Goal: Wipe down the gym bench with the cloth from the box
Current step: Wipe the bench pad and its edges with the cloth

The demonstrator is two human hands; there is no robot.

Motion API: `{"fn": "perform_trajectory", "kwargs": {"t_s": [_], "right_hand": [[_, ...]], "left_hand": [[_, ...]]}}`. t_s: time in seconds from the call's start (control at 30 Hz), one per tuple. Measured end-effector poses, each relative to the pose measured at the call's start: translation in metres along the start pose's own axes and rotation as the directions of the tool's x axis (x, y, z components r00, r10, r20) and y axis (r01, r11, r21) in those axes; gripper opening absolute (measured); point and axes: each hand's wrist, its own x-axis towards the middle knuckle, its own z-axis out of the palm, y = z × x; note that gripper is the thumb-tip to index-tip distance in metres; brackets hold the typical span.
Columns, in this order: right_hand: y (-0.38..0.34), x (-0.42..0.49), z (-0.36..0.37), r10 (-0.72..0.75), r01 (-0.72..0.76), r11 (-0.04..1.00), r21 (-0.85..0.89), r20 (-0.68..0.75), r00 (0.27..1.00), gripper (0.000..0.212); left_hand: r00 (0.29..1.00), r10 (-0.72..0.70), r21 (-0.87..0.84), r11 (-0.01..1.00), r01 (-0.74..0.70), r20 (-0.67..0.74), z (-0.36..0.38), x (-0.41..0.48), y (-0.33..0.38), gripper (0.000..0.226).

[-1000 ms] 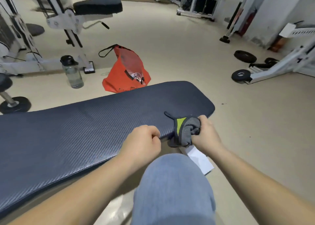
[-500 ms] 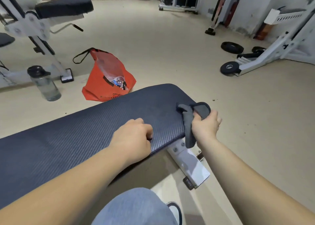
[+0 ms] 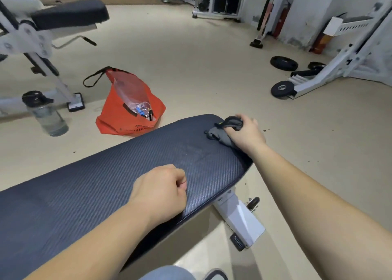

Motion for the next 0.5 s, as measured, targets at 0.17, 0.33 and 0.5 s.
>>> {"fn": "perform_trajectory", "kwargs": {"t_s": [0.17, 0.33, 0.5], "right_hand": [[0.031, -0.038, -0.018, 0.124, -0.183, 0.923, 0.338, 0.189, 0.974, 0.039], [0.057, -0.063, -0.002, 0.102, -0.08, 0.98, 0.183, -0.116, 0.988, 0.028], [0.034, -0.027, 0.004, 0.052, -0.062, 0.984, -0.166, -0.063, 0.997, 0.04]], "left_hand": [[1.0, -0.029, 0.002, 1.0, 0.029, 0.002, 0.0, 0.001, -0.008, 0.011], [1.0, -0.004, 0.02, 1.0, 0.004, 0.003, 0.002, 0.0, -0.007, 0.011], [0.999, 0.027, -0.01, 1.0, -0.026, 0.035, -0.002, 0.004, -0.011, 0.01]]}}
